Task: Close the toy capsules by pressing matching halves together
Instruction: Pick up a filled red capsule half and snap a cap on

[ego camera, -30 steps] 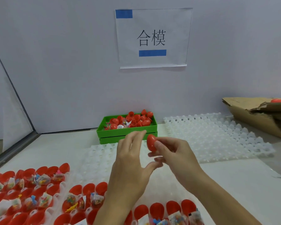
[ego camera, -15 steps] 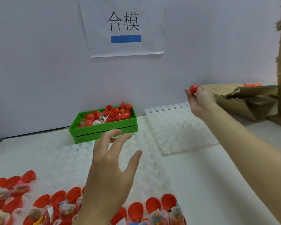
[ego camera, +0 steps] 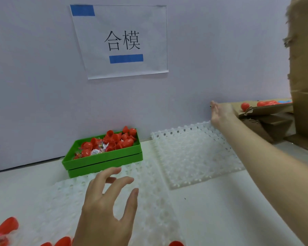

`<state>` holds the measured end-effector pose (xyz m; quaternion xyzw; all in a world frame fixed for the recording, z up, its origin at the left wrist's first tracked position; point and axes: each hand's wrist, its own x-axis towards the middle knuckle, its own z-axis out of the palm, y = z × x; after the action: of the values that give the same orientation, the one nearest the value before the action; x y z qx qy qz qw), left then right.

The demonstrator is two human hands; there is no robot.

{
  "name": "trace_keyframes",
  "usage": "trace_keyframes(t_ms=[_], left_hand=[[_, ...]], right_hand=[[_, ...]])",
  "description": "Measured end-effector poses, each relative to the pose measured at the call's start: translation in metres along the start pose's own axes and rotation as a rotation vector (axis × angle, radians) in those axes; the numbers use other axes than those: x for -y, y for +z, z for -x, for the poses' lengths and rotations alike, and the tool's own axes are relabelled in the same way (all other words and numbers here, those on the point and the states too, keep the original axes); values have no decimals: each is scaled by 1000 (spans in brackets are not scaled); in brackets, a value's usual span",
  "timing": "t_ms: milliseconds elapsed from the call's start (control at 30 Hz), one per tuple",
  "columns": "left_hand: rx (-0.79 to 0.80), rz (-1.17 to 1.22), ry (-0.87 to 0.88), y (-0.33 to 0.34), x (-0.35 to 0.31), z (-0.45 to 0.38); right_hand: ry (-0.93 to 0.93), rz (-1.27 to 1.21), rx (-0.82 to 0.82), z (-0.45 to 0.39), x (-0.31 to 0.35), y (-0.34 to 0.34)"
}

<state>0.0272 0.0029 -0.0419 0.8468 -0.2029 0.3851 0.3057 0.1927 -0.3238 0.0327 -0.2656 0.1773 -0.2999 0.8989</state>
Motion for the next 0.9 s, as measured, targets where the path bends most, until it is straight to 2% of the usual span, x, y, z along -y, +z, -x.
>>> trace_keyframes(t_ms=[33, 133, 300, 533, 633, 733, 900], left_hand=[[-7, 17, -1, 1, 3, 2], [27, 65, -40, -5, 1, -1], [183, 254, -346, -17, 3, -9], [72, 245, -558, -33, 24, -12], [-31, 218, -612, -42, 36, -15], [-76, 189, -640, -47, 43, -16], [-42, 154, -632, -44, 44, -15]], right_hand=[[20, -41, -36, 2, -9, -1], [71, 104, 96, 35, -28, -9], [139, 439, 474, 104, -43, -23], [-63, 1199, 1064, 208, -80, -41], [-145, 1425, 1326, 231, -97, -45], [-250, 1527, 1385, 235, -114, -42], [-327, 1637, 1523, 241, -139, -28]])
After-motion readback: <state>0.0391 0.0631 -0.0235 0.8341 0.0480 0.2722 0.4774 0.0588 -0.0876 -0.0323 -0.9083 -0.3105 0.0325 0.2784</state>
